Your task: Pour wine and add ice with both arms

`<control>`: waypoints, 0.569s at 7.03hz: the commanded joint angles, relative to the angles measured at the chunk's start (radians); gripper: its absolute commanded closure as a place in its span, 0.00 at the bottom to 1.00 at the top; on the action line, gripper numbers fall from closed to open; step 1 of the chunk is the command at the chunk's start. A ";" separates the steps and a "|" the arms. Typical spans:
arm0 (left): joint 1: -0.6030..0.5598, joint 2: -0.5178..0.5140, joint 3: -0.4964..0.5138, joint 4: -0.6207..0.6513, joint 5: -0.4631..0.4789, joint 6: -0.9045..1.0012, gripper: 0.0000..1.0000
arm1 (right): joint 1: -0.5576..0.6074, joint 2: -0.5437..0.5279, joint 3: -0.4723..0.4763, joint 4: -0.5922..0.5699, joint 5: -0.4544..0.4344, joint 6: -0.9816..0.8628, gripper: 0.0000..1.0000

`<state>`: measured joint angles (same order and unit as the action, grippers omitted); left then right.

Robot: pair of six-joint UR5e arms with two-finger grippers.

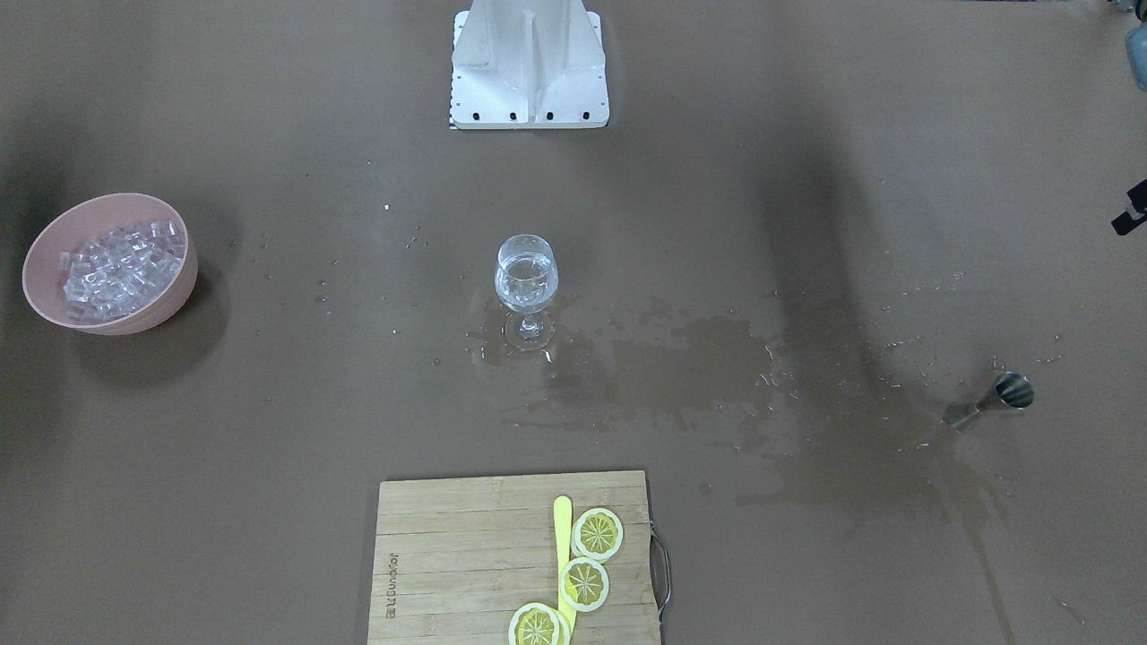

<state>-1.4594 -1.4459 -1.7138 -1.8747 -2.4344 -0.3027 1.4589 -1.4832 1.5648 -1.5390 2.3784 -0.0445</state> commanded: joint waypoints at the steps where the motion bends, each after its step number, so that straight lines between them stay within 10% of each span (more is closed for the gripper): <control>1: 0.005 -0.004 -0.009 0.000 0.075 0.002 0.01 | -0.005 0.009 0.009 -0.006 0.008 0.014 0.00; 4: 0.005 0.010 -0.009 0.000 0.069 0.002 0.01 | -0.020 0.000 0.009 0.007 -0.011 0.034 0.00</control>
<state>-1.4543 -1.4433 -1.7218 -1.8745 -2.3593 -0.3007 1.4392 -1.4791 1.5721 -1.5340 2.3691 -0.0084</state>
